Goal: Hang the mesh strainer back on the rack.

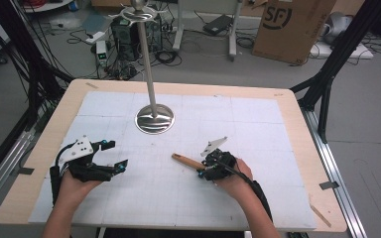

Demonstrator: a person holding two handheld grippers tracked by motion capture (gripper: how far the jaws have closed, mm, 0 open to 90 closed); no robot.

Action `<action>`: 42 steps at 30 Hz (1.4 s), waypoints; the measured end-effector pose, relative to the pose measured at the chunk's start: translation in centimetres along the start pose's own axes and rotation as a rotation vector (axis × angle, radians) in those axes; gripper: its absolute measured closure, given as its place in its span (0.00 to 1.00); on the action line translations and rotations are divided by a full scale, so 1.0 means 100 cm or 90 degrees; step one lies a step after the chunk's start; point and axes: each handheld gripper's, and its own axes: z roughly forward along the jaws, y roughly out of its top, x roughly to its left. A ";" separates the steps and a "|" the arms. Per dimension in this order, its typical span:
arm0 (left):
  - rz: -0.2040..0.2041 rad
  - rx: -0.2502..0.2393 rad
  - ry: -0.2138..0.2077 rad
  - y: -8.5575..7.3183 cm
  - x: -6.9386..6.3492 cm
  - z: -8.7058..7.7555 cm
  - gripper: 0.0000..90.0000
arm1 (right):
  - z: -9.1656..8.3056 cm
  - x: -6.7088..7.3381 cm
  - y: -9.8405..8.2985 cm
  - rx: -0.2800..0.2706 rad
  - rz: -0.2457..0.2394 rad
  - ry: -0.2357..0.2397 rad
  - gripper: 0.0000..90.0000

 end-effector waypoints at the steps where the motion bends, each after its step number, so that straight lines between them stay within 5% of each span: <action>1: -0.001 0.000 0.000 0.000 0.000 0.000 0.18 | 0.000 0.000 0.000 -0.001 -0.002 0.000 0.71; 13: 0.000 0.000 0.000 0.000 0.000 0.000 0.18 | -0.002 -0.004 -0.001 0.001 0.066 -0.002 0.74; 21: 0.001 0.001 0.000 0.000 0.000 0.000 0.18 | -0.004 -0.005 -0.001 0.017 0.054 0.000 0.71; 42: 0.000 0.003 -0.001 0.000 -0.001 0.001 0.18 | 0.004 -0.012 0.029 0.154 0.011 0.033 0.73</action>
